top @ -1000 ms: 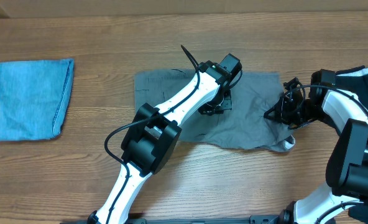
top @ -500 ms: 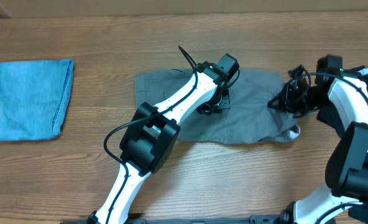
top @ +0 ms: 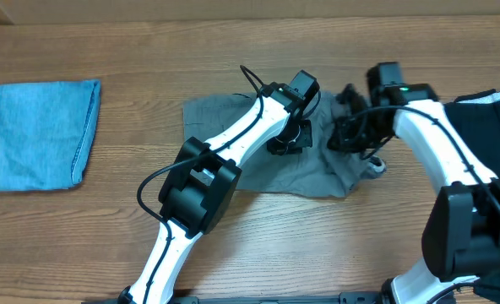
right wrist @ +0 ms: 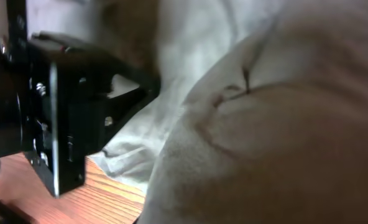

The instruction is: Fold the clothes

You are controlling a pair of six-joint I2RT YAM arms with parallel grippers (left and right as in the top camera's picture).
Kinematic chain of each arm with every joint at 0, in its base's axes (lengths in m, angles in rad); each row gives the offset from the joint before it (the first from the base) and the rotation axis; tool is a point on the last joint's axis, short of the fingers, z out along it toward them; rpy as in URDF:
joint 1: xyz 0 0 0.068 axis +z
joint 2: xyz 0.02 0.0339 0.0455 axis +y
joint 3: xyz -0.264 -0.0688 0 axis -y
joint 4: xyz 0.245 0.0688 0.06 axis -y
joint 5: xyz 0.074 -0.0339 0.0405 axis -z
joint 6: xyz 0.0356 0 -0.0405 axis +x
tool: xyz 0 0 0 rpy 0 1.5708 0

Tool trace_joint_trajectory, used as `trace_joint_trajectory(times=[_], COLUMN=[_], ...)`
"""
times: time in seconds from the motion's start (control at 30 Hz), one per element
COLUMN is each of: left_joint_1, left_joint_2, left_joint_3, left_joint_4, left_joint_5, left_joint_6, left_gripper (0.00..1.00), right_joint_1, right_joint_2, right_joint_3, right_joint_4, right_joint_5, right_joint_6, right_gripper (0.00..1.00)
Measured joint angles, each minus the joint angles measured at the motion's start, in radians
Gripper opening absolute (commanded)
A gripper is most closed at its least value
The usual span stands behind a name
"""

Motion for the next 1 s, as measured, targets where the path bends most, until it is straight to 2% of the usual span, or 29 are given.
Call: trace_joint_trajectory(times=[0.17, 0.47, 0.77, 1.0], left_joint_1=[0.073, 0.313, 0.342, 0.397], left_joint_2=[-0.052, -0.140, -0.140, -0.140], left_joint_3=[0.015, 0.035, 0.035, 0.035], left_joint_4=[-0.075, -0.194, -0.257, -0.290], left_joint_5=[0.015, 0.015, -0.008, -0.014], left_joint_6=[0.034, 0.107, 0.167, 0.203], left_gripper=[0.04, 0.04, 0.04, 0.04], right_joint_1=[0.060, 0.151, 0.330, 0.388], right_joint_2=[-0.035, -0.127, -0.127, -0.094], right_joint_3=[0.026, 0.101, 0.101, 0.101], right_joint_4=[-0.018, -0.034, 0.029, 0.101], right_joint_5=[0.032, 0.051, 0.098, 0.119], right_joint_6=[0.021, 0.042, 0.047, 0.086], right_gripper=[0.04, 0.04, 0.04, 0.04])
